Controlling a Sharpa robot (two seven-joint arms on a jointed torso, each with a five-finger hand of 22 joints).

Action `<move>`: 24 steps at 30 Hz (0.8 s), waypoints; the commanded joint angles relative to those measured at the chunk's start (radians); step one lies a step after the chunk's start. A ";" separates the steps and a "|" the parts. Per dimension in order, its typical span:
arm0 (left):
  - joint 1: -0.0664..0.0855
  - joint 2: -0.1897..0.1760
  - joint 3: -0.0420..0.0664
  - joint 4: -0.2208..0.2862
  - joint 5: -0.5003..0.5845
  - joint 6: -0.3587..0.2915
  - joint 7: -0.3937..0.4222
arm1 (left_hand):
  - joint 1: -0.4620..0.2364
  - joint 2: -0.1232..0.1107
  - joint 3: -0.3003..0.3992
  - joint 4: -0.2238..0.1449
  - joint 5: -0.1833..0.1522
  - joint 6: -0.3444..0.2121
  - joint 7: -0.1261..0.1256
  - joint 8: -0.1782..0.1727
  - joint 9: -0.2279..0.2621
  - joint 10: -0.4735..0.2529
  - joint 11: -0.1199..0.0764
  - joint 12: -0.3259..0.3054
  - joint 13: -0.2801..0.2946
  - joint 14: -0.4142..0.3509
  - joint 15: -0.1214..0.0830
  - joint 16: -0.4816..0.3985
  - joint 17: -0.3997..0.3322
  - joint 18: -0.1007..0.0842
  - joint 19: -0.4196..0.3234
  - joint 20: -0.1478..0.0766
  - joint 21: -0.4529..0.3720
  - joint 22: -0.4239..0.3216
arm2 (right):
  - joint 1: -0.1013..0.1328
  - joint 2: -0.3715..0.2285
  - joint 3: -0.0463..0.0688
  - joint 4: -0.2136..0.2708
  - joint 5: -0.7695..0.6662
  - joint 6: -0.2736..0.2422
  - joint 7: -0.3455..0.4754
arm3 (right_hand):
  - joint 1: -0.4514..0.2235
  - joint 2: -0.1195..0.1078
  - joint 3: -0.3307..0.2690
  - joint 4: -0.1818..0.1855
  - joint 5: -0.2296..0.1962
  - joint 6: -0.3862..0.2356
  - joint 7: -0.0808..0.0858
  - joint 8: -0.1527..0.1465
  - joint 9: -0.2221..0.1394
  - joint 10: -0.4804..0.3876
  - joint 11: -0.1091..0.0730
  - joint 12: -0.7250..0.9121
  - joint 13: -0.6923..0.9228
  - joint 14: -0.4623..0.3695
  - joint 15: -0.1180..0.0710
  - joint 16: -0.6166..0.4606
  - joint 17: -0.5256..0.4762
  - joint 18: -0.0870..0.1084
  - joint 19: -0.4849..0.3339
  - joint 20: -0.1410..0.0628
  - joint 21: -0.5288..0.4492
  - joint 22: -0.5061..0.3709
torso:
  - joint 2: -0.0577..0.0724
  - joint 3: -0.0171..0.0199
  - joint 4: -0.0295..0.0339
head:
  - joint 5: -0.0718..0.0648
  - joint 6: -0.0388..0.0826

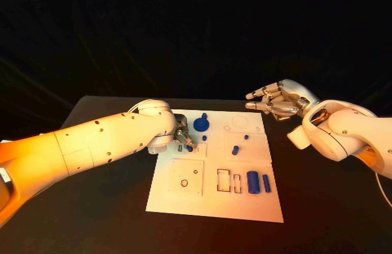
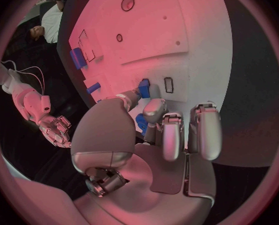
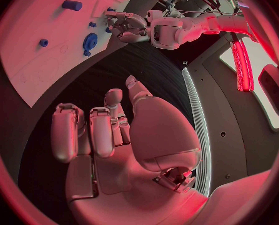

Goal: Assemble the parts on the task board

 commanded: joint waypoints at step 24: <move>-0.011 0.011 -0.008 -0.020 -0.021 0.051 -0.022 | -0.136 -0.009 -0.226 0.073 -0.005 0.037 -0.017 0.017 0.032 0.006 -0.005 0.004 -0.011 0.105 -0.009 0.002 0.263 -0.012 0.052 -0.012 0.012 0.118 | -0.001 0.011 -0.003 -0.006 0.002 0.020 0.002 | -0.012 0.011 -0.038 0.027 0.000 -0.016 0.005 0.004 -0.002 -0.044 0.002 -0.034 -0.040 0.019 0.008 -0.045 -0.049 0.016 -0.038 0.003 -0.035 -0.054 | 0.000 -0.0007 0.0013 | -0.002 -0.002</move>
